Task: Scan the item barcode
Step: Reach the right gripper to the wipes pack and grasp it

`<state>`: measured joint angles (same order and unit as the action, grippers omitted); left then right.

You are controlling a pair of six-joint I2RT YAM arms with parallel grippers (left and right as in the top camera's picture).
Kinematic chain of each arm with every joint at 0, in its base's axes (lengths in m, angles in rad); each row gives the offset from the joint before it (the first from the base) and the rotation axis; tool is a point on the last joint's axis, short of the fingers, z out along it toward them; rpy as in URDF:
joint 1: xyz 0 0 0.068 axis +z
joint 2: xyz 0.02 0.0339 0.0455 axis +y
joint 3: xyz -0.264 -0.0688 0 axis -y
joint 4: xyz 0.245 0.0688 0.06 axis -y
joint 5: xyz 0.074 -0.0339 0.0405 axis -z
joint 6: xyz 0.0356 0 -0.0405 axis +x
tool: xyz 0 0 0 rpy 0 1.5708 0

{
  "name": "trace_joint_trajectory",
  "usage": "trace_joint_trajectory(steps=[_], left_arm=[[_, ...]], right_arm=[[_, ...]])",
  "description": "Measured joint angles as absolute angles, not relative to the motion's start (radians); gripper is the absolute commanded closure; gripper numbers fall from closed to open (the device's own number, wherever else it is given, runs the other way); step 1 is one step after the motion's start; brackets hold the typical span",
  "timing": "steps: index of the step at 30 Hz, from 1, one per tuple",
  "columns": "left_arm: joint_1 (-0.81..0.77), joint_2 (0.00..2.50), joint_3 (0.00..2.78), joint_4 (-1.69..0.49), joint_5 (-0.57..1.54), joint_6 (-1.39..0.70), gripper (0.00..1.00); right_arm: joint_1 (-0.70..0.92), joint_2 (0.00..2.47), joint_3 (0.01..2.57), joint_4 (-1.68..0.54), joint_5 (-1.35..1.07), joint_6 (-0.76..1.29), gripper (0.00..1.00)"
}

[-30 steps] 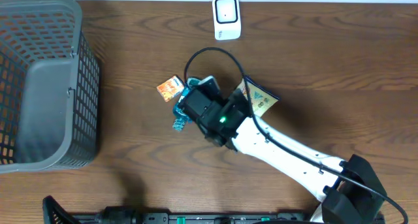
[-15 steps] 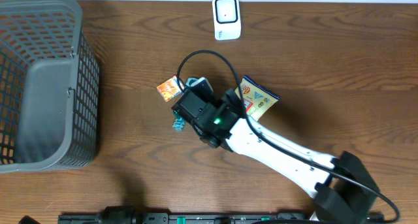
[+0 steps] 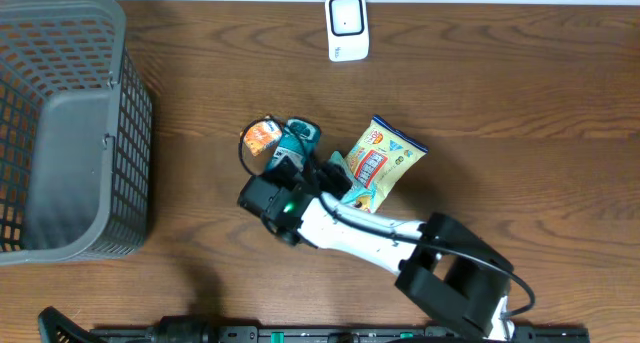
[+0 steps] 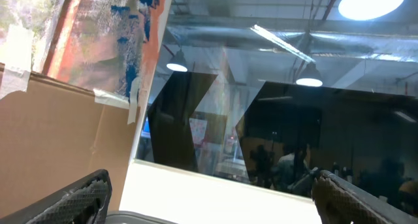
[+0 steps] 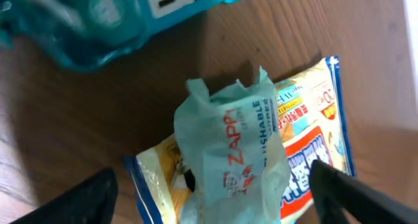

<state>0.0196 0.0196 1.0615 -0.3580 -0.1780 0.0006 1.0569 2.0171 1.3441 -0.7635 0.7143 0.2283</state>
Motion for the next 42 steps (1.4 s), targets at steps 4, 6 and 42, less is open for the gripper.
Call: trace_joint_trajectory(steps=[4,6,42], left_arm=[[0.020,0.020,1.061,-0.358,-0.178,0.001,0.02],[0.020,0.020,1.061,-0.357,-0.178,0.001,0.02],[0.020,0.020,1.029,-0.356,-0.178,0.001,0.02]], right_arm=[[1.063,2.041,1.345,-0.825,0.781,0.232,0.21],[1.063,2.041,1.345,-0.843,0.808,0.234,0.21],[0.998,2.041,1.364,-0.797,0.794,0.306,0.53]])
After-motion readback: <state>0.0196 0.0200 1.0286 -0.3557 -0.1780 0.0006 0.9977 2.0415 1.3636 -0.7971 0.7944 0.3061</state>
